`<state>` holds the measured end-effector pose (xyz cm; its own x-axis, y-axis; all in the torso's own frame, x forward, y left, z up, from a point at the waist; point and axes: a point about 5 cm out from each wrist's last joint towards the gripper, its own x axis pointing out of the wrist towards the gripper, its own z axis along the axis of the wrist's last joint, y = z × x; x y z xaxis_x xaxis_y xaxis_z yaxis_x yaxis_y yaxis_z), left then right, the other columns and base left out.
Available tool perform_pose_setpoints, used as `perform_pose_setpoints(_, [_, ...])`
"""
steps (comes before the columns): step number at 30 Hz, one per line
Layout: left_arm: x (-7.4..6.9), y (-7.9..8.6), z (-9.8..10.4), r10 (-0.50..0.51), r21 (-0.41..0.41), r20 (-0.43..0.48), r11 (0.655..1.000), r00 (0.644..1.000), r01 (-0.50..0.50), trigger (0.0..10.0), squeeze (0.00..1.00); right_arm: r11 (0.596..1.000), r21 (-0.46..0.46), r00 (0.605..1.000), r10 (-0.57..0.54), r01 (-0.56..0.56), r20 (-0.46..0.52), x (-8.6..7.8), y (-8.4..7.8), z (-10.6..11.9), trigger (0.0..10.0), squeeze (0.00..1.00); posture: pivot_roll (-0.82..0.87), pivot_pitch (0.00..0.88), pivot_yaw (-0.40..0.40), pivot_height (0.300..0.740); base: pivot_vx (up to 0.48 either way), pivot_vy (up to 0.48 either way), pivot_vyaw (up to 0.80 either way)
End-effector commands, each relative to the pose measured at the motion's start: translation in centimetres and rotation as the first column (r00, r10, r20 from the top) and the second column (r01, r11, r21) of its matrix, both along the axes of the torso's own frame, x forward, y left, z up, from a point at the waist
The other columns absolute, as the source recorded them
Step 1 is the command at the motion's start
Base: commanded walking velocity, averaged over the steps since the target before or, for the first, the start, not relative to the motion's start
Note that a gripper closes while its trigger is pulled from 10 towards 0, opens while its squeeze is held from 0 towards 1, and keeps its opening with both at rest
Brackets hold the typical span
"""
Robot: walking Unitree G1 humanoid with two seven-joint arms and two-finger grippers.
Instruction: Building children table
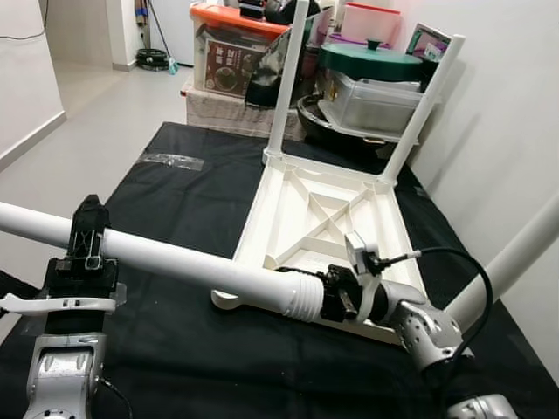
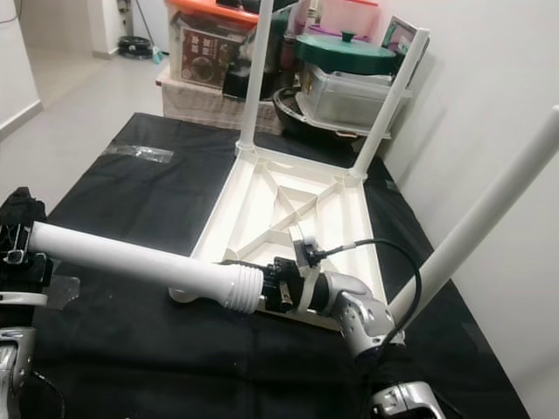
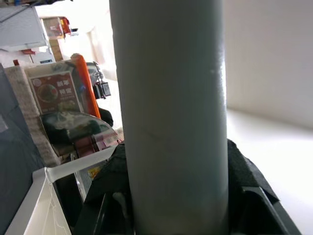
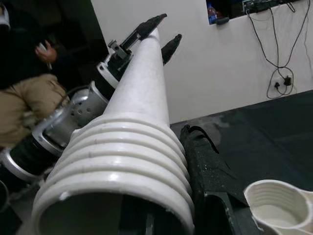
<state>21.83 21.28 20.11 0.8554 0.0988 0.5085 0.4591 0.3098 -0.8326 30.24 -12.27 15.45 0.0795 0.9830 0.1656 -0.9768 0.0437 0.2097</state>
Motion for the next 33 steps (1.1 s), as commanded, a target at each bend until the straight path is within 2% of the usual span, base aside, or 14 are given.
perform_pose_setpoints(1, [-0.1, -0.2, 1.0, 0.003, 0.026, 0.046, 1.0, 0.999, -0.004, 0.0, 0.0, 0.971, -0.179, 0.985, -0.169, 0.159, -0.04, 0.9, -1.0, -1.8, 10.0, 0.0, 0.09, 0.0, -0.174, 0.74, 0.0, 0.0, 0.0])
perform_pose_setpoints(2, [-0.1, -0.2, 1.0, 0.003, 0.026, 0.046, 1.0, 0.999, -0.004, 0.0, 0.0, 0.971, -0.179, 0.985, -0.169, 0.159, -0.04, 0.9, -1.0, -1.8, 10.0, 0.0, 0.09, 0.0, -0.174, 0.74, 0.0, 0.0, 0.0])
perform_pose_setpoints(3, [0.2, -0.1, 1.2, 0.003, 0.029, 0.036, 1.0, 0.999, -0.004, 0.0, 0.0, 0.968, -0.184, 0.982, -0.181, 0.169, -0.048, 1.3, -0.9, -1.6, 10.0, 0.13, 0.1, 0.0, -0.177, 0.74, 0.0, 0.0, 0.0])
perform_pose_setpoints(5, [0.4, 0.0, 1.2, 0.007, 0.028, 0.021, 1.0, 1.0, -0.008, 0.0, 0.0, 0.981, -0.149, 0.989, -0.135, 0.125, -0.062, 1.2, -0.9, -1.2, 10.0, 0.13, 0.1, 0.0, -0.177, 0.74, 0.0, 0.0, 0.0])
perform_pose_setpoints(6, [0.5, 0.2, 1.2, 0.019, 0.032, 0.014, 0.999, 1.0, -0.019, 0.0, 0.0, 0.981, -0.146, 0.988, -0.136, 0.125, -0.068, 1.3, -0.8, -1.0, 10.0, 1.0, 0.1, 0.0, -0.179, 0.74, 0.0, 0.0, 0.0])
perform_pose_setpoints(8, [0.5, 0.4, 1.2, 0.032, 0.038, 0.009, 0.999, 0.999, -0.032, 0.0, 0.0, 0.979, -0.151, 0.987, -0.147, 0.135, -0.072, 1.5, -0.8, -1.0, 10.0, 1.0, 0.1, 0.0, -0.179, 0.74, 0.0, 0.0, 0.0])
perform_pose_setpoints(9, [0.6, 1.0, 1.4, 0.059, 0.028, 0.001, 0.998, 0.998, -0.059, 10.0, 0.0, 0.977, -0.145, 0.983, -0.169, 0.158, -0.065, 1.8, -0.8, -0.7, 10.0, 1.0, 0.1, 0.0, -0.181, 0.74, 0.0, 0.0, 0.0])
perform_pose_setpoints(17, [0.6, 3.2, 2.5, 0.151, 0.038, 0.012, 0.988, 0.989, -0.151, 10.0, 0.0, 0.979, -0.137, 0.987, -0.157, 0.15, -0.043, 2.0, -1.6, -0.2, 10.0, 1.0, 0.1, 0.0, -0.185, 0.74, 0.0, 0.0, 0.0])
perform_pose_setpoints(18, [0.7, 5.7, 4.4, 0.223, 0.051, 0.062, 0.973, 0.973, -0.226, 10.0, 0.0, 0.953, -0.228, 0.98, -0.201, 0.197, 0.007, 2.4, -2.9, -0.4, 10.0, 0.0, 0.09, 0.0, -0.181, 0.74, 0.0, 0.0, 0.0])
perform_pose_setpoints(22, [0.6, 6.5, 6.2, 0.22, 0.092, 0.122, 0.968, 0.968, -0.232, 10.0, 0.0, 0.935, -0.262, 0.97, -0.24, 0.239, 0.029, 3.0, -4.1, 0.1, 10.0, 0.0, 0.08, 0.0, -0.178, 0.74, 0.0, 0.0, 0.0])
perform_pose_setpoints(25, [1.2, 5.7, 6.8, 0.157, 0.187, 0.136, 0.966, 0.978, -0.181, 10.0, 0.0, 0.893, -0.329, 0.948, -0.316, 0.308, 0.029, 4.1, -4.9, 0.8, 10.0, 0.0, 0.09, 0.0, -0.182, 0.74, 0.0, 0.0, 0.0])
perform_pose_setpoints(27, [2.1, 4.7, 7.0, 0.079, 0.327, 0.124, 0.938, 0.989, -0.116, 10.0, 0.0, 0.859, -0.367, 0.932, -0.352, 0.356, 0.082, 5.1, -5.4, 2.4, 10.0, 0.0, 0.08, 0.0, -0.176, 0.74, 0.0, 0.0, 0.0])
perform_pose_setpoints(31, [3.1, 3.8, 7.6, -0.006, 0.414, 0.124, 0.909, 0.992, -0.046, 10.0, 0.0, 0.87, -0.317, 0.926, -0.346, 0.377, 0.152, 6.0, -5.2, 5.6, 10.0, 0.0, 0.07, 0.0, -0.162, 0.74, 0.0, 0.0, 0.0])
perform_pose_setpoints(33, [4.3, 2.7, 7.7, -0.076, 0.519, 0.1, 0.855, 0.992, 0.014, 10.0, 0.0, 0.907, -0.241, 0.928, -0.294, 0.346, 0.228, 6.3, -3.6, 9.3, 10.0, 0.0, 0.06, 0.0, -0.151, 0.74, 0.0, 0.0, 0.0])
